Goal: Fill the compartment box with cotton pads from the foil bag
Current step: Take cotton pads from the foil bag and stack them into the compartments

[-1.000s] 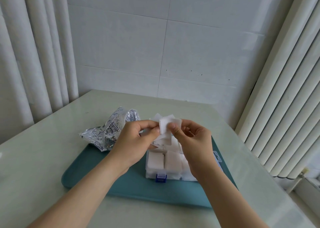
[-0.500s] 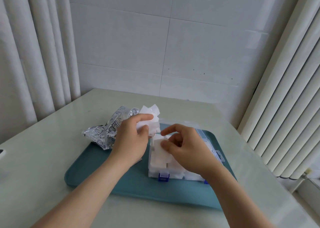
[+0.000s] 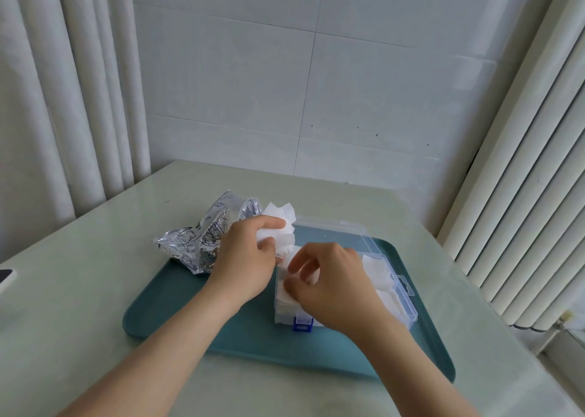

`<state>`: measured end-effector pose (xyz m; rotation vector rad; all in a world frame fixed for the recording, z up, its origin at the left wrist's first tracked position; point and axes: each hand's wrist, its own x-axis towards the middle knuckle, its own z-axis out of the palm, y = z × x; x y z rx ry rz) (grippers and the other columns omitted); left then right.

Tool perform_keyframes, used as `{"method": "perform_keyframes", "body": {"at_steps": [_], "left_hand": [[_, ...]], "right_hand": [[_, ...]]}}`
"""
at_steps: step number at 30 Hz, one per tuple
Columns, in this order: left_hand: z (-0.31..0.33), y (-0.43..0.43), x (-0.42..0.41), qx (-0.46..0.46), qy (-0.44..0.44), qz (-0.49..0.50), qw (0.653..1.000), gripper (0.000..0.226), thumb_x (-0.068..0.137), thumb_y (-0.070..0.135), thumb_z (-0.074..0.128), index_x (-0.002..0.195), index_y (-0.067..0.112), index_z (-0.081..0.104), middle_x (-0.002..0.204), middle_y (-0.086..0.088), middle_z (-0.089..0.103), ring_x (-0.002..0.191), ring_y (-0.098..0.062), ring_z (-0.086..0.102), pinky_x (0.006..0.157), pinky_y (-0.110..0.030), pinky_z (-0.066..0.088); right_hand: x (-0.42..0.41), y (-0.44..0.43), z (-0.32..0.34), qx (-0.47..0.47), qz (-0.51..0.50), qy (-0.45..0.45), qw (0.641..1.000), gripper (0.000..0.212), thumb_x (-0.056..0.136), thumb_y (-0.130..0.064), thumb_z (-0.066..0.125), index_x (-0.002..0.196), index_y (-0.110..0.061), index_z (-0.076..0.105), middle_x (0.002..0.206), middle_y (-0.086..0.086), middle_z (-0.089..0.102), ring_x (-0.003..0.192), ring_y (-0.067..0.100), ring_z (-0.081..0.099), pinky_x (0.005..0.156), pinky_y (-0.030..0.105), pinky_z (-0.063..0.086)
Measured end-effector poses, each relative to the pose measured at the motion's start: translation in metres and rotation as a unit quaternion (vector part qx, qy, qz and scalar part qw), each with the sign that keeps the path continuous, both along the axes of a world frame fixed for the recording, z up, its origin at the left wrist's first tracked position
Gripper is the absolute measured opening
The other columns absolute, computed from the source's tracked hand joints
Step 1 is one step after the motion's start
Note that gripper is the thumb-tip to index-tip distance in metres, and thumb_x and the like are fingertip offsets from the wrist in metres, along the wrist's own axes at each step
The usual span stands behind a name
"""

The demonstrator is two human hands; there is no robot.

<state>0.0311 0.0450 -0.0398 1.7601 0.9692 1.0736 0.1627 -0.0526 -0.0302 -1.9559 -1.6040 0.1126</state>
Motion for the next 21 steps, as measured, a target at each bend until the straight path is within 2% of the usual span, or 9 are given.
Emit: {"method": "perform_keyframes", "body": {"at_steps": [3,5,7,9,11,15,18,21], "left_hand": [[0.002,0.000,0.000,-0.005,-0.013,-0.004,1.000,0.044,0.104,-0.002,0.048,0.122,0.027,0.074,0.118,0.025,0.058,0.071,-0.013,0.079,0.085,-0.038,0.064],[0.004,-0.001,0.000,-0.014,-0.031,-0.006,0.999,0.044,0.104,-0.002,0.048,0.122,0.028,0.074,0.127,0.015,0.061,0.072,-0.013,0.079,0.079,-0.027,0.063],[0.005,-0.003,-0.001,-0.029,-0.049,-0.010,0.998,0.045,0.103,-0.003,0.047,0.122,0.028,0.074,0.131,0.009,0.062,0.072,-0.014,0.080,0.068,-0.015,0.057],[0.007,-0.003,-0.001,-0.046,-0.064,-0.013,0.997,0.046,0.102,-0.005,0.046,0.121,0.026,0.074,0.133,0.003,0.064,0.073,-0.015,0.080,0.063,-0.009,0.051],[0.008,-0.003,-0.001,-0.058,-0.073,-0.015,0.996,0.047,0.102,-0.006,0.046,0.120,0.026,0.074,0.135,-0.002,0.065,0.073,-0.016,0.080,0.062,-0.008,0.050],[0.009,-0.004,0.000,-0.068,-0.079,-0.018,0.994,0.047,0.102,-0.005,0.046,0.120,0.028,0.074,0.138,-0.003,0.063,0.074,-0.016,0.080,0.063,-0.008,0.051],[0.010,-0.004,0.000,-0.079,-0.084,-0.018,0.993,0.047,0.102,-0.005,0.046,0.120,0.028,0.074,0.139,-0.002,0.063,0.074,-0.017,0.080,0.063,-0.008,0.050],[0.012,-0.005,0.001,-0.093,-0.094,-0.020,0.991,0.046,0.102,-0.005,0.046,0.121,0.027,0.074,0.140,0.000,0.061,0.075,-0.016,0.081,0.063,-0.006,0.049]], "right_hand": [[-0.001,0.001,-0.001,0.009,0.010,-0.076,0.997,0.011,0.090,-0.040,0.070,0.094,-0.037,0.080,0.093,-0.011,0.057,0.096,0.013,0.053,0.087,0.029,0.043],[0.001,-0.002,0.004,0.009,0.043,-0.059,0.997,0.013,0.089,-0.042,0.070,0.090,-0.035,0.081,0.089,-0.014,0.061,0.091,0.009,0.057,0.089,0.033,0.046],[0.004,-0.006,0.009,-0.009,0.094,-0.029,0.995,0.011,0.083,-0.041,0.072,0.083,-0.034,0.081,0.081,-0.014,0.067,0.085,0.008,0.061,0.083,0.030,0.051],[0.006,-0.009,0.012,-0.020,0.120,-0.029,0.992,0.008,0.080,-0.040,0.074,0.082,-0.035,0.080,0.080,-0.015,0.068,0.084,0.007,0.061,0.078,0.023,0.050],[0.009,-0.009,0.013,-0.015,0.133,-0.027,0.991,0.008,0.081,-0.041,0.076,0.082,-0.035,0.081,0.080,-0.015,0.069,0.084,0.005,0.060,0.071,0.015,0.044],[0.012,-0.008,0.013,0.000,0.137,-0.024,0.990,0.014,0.084,-0.048,0.080,0.084,-0.033,0.081,0.079,-0.014,0.069,0.080,0.006,0.061,0.068,0.016,0.044],[0.013,-0.010,0.015,0.007,0.150,-0.006,0.989,0.009,0.084,-0.037,0.080,0.079,-0.030,0.079,0.075,-0.010,0.069,0.075,0.012,0.062,0.069,0.020,0.049],[0.013,-0.014,0.020,-0.024,0.170,-0.012,0.985,0.005,0.077,-0.025,0.076,0.072,-0.027,0.078,0.071,-0.009,0.071,0.071,0.014,0.063,0.068,0.015,0.045]]}}
